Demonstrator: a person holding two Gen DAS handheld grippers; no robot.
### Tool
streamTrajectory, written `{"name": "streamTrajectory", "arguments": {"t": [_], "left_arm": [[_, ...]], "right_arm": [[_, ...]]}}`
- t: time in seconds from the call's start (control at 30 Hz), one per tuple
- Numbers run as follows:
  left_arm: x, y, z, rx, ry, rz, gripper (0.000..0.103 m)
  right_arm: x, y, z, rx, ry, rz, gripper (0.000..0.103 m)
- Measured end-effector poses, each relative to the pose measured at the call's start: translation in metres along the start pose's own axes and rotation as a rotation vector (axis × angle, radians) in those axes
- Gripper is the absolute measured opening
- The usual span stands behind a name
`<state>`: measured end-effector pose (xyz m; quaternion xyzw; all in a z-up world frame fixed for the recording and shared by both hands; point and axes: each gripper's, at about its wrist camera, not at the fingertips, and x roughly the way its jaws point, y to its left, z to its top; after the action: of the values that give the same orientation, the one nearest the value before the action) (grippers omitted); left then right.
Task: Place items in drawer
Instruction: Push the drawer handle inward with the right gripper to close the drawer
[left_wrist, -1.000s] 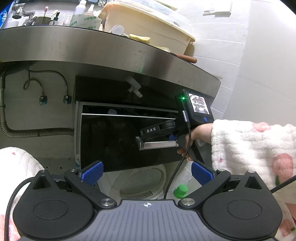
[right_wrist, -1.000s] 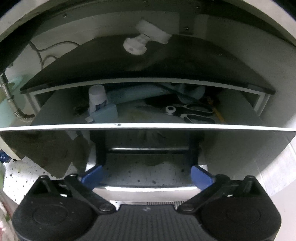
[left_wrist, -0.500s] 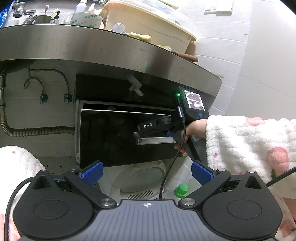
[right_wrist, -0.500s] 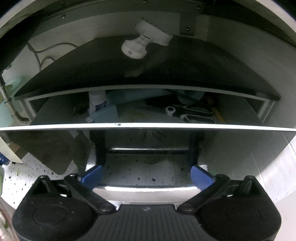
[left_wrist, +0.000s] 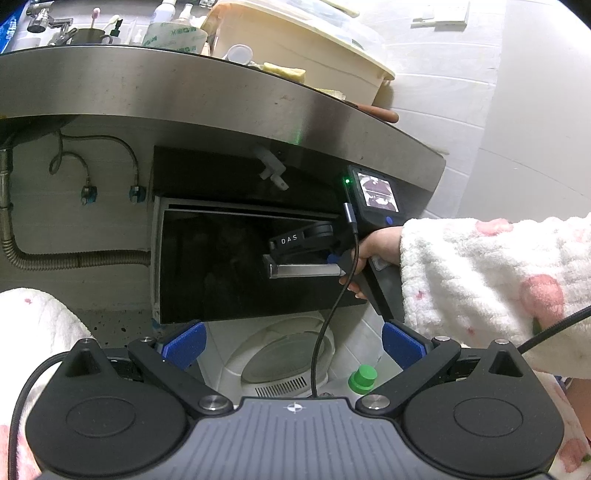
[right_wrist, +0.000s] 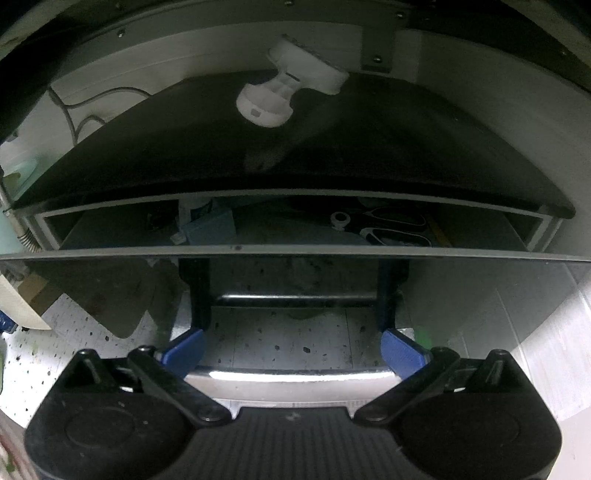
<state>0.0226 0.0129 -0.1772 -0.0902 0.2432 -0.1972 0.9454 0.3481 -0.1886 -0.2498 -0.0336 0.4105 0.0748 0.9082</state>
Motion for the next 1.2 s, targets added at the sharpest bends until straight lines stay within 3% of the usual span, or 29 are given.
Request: {"name": "streamTrajectory", "arguments": {"t": [1.2], "left_arm": [[-0.021,-0.010,-0.012,-0.053,0.013,0.028,0.103]], "right_arm": [[0.000,0.001,-0.005,0.002,-0.044,-0.001,0.103]]}}
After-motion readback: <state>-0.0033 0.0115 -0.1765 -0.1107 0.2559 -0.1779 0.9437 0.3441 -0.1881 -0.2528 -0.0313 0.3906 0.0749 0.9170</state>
